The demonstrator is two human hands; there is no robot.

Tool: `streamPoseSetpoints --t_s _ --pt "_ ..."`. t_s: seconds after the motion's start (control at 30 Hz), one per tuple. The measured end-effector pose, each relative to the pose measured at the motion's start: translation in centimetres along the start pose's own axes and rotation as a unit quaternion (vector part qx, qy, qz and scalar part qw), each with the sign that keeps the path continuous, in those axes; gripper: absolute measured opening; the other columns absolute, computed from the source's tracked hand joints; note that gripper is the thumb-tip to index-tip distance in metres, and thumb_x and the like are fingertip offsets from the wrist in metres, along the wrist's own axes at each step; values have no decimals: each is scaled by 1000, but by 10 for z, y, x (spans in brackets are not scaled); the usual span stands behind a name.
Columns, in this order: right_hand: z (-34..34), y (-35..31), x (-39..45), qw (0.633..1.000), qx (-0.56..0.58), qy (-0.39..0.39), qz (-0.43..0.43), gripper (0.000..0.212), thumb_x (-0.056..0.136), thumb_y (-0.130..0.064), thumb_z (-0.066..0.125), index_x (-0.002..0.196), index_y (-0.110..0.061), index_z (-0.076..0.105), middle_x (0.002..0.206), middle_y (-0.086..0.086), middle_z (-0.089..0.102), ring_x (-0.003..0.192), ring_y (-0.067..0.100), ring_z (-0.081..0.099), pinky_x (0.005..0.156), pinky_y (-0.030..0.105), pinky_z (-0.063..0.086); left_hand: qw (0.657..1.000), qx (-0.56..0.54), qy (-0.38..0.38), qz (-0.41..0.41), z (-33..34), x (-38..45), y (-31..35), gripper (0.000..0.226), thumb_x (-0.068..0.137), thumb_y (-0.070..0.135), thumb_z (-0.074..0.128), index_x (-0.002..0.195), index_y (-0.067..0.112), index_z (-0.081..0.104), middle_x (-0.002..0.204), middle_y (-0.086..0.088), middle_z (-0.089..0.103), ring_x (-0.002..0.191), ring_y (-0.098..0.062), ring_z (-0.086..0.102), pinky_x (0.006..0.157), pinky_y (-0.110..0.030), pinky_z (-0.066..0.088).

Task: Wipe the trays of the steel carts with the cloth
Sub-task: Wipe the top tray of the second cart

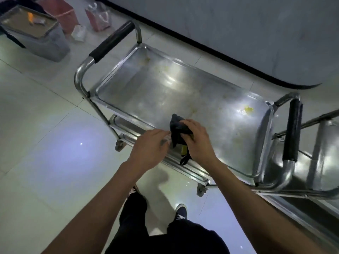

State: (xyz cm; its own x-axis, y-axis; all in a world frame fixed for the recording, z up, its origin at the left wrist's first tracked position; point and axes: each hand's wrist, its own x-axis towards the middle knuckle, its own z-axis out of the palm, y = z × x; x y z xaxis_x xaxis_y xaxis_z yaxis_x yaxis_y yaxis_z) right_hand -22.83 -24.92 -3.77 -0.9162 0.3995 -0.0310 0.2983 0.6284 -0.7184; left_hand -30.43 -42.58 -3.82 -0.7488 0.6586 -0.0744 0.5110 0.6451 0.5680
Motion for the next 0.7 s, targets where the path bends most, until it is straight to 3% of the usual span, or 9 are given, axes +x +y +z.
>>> streamPoseSetpoints --t_s 0.17,0.47,0.7 --pt "15 -2 30 996 -9 39 79 38 96 -7 60 132 -19 60 141 -1 52 128 25 43 111 41 38 996 9 -86 36 -15 54 -38 41 100 33 54 141 30 54 141 5 56 131 -19 48 107 -39 40" --pt "19 32 35 974 -14 123 189 40 93 -4 62 130 -18 62 143 0 51 130 27 42 111 45 37 975 68 -186 101 5 117 -31 41 102 33 49 142 28 53 143 2 55 132 -24 47 107 -46 39" --pt "33 73 35 962 -49 150 222 43 93 -7 62 134 -20 60 150 5 45 136 32 38 110 52 35 964 129 -209 103 42 137 -21 38 100 29 50 137 24 57 140 0 58 129 -26 50 103 -47 43"
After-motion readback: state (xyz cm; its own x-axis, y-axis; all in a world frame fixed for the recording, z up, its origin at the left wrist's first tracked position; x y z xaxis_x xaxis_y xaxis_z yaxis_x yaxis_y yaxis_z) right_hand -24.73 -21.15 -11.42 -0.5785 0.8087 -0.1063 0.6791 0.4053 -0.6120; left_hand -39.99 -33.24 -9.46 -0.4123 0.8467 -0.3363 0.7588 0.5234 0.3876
